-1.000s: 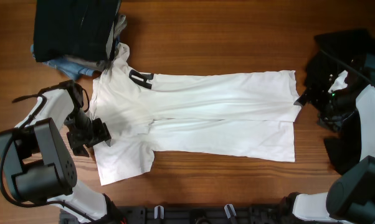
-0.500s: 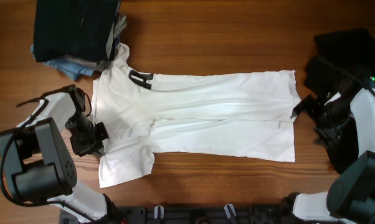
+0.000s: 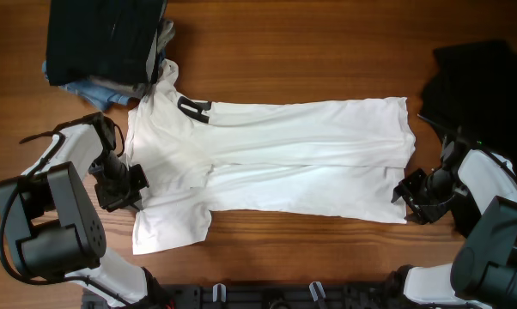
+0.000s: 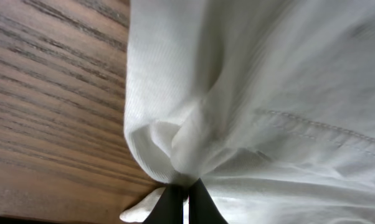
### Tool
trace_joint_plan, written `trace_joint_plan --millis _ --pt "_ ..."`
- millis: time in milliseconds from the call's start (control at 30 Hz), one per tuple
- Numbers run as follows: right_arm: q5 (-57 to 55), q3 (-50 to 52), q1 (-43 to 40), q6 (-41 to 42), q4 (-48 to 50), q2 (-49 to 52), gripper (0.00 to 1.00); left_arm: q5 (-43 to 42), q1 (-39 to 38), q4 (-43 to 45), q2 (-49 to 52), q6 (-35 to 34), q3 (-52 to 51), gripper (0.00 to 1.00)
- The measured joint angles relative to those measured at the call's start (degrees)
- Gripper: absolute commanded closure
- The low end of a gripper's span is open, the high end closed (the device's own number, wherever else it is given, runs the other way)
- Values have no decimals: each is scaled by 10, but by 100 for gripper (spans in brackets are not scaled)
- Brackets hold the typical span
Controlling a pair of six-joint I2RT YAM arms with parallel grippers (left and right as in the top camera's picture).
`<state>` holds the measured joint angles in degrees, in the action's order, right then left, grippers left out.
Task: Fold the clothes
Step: 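Grasp the shirt's lower hem corners with left and right grippers, then fold the shirt lengthwise upward with both grippers into a long strip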
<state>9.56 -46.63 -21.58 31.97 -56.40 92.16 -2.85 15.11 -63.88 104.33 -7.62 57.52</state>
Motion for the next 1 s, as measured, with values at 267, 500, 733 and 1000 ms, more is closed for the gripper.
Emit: trace_joint_plan --millis 267,500,733,1000 --pt "22 53 5 -22 8 0 90 0 0 -8 0 0 0 96" --pt "26 -19 5 -44 -104 -5 96 -7 0 -47 0 0 20 96" --pt "30 -147 5 -94 -214 -123 96 -18 0 -109 -27 0 149 96" --pt "76 -148 5 -91 -81 -130 96 -122 -8 35 -58 0 171 96"
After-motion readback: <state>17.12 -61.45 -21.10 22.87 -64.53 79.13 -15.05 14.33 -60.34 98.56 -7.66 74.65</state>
